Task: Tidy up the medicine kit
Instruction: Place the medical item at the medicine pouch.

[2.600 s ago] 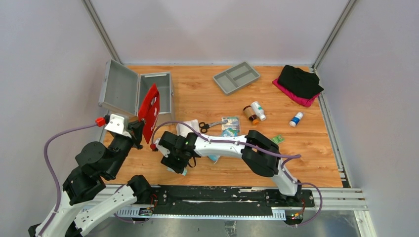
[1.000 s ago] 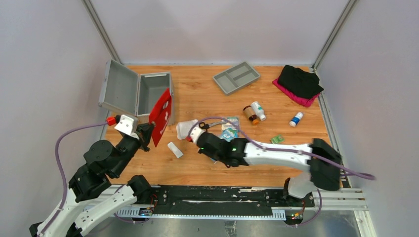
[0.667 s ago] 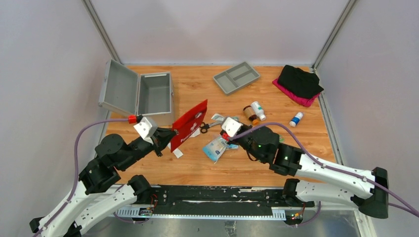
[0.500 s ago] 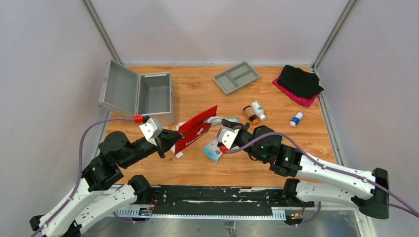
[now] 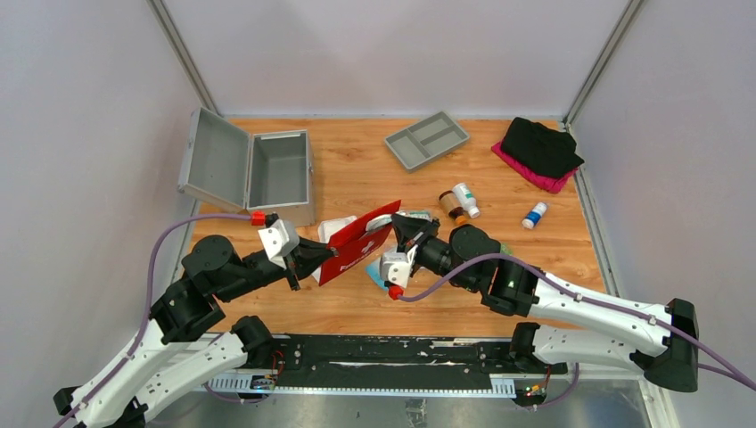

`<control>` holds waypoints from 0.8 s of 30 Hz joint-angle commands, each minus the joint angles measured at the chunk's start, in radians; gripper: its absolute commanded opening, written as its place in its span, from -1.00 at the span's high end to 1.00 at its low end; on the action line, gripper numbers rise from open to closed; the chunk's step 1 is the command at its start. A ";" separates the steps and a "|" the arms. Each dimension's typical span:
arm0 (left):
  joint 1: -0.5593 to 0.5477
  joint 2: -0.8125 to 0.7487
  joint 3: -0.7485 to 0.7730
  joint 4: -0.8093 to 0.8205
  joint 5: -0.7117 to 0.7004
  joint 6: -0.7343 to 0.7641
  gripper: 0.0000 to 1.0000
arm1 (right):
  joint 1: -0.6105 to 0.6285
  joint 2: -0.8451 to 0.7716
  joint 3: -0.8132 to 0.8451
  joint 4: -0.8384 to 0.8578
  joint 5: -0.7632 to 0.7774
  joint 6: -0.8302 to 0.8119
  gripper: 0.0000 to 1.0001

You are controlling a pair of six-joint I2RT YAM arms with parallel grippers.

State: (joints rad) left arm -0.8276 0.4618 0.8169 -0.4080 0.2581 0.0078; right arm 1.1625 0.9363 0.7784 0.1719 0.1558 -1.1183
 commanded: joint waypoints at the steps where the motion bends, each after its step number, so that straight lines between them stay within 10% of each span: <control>1: 0.004 -0.001 0.005 0.011 0.011 0.018 1.00 | -0.007 -0.009 0.017 -0.052 -0.072 -0.144 0.98; 12: 0.004 -0.003 -0.002 0.009 0.002 0.025 1.00 | -0.006 0.036 0.134 -0.196 -0.347 0.048 0.92; 24: 0.004 -0.017 -0.005 0.003 0.001 0.029 1.00 | -0.006 0.099 0.216 -0.366 -0.383 0.147 0.35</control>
State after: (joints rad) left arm -0.8276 0.4618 0.8169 -0.4294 0.2581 0.0204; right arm 1.1625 1.0264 0.9752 -0.1081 -0.2157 -1.0157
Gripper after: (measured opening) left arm 0.044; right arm 0.300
